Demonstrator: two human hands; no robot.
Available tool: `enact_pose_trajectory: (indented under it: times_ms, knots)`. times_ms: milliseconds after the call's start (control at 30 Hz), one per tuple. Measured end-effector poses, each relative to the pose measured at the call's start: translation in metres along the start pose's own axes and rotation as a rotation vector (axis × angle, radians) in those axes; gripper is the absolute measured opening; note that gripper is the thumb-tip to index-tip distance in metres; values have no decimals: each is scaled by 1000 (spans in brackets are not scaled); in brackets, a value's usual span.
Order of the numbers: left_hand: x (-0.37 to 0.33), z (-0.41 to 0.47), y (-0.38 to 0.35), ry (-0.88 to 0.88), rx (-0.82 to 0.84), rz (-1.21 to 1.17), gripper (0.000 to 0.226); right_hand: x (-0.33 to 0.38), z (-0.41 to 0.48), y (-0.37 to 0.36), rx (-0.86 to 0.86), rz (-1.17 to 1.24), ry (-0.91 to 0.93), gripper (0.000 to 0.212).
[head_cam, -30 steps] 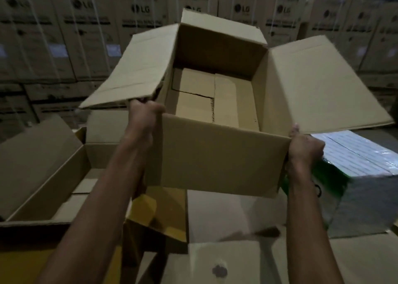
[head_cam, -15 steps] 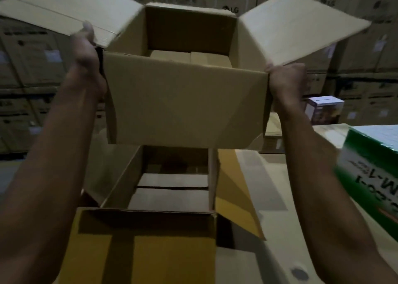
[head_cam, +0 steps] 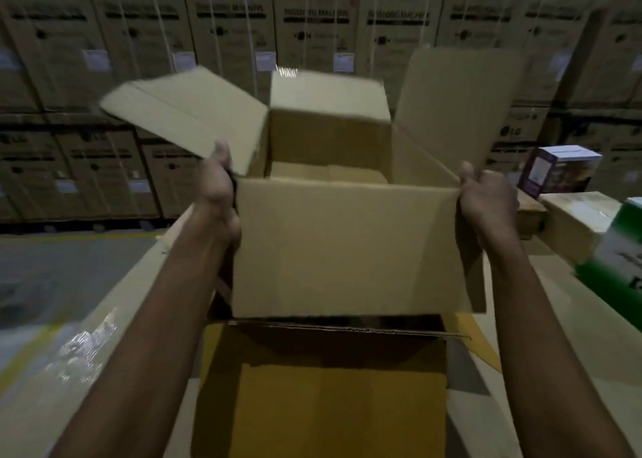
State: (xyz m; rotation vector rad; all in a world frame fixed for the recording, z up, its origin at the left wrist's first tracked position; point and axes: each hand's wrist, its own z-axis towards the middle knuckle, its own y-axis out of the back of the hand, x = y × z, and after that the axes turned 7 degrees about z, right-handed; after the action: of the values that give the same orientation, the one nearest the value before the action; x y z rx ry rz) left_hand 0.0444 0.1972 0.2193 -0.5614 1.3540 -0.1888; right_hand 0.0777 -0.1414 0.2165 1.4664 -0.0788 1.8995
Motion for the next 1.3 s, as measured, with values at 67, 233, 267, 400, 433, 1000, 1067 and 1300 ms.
enact_pose_trajectory:
  times_ms: [67, 233, 267, 400, 433, 1000, 1067, 1300]
  knots:
    - [18, -2, 6, 3, -47, 16, 49, -27, -8, -7, -20, 10, -59, 55]
    - [53, 20, 40, 76, -139, 49, 46, -63, -25, -41, -84, 3, -112, 55]
    - [55, 28, 45, 88, -127, 79, 45, -66, -25, -49, -77, -3, -95, 56]
    - [77, 44, 64, 117, -139, 326, 29, -74, -24, -71, 86, -156, -92, 48]
    - [85, 48, 73, 150, -191, 422, 27, -75, -25, -74, 163, -246, -100, 44]
    - [89, 39, 128, 171, -395, 1008, 47, -122, -38, -70, 258, -382, -136, 49]
    - [82, 35, 130, 41, -440, 1223, 46, -131, -40, -68, 220, -450, -123, 42]
    - [67, 5, 126, 135, -369, 1703, 59, -123, -60, -51, 411, -441, -233, 64]
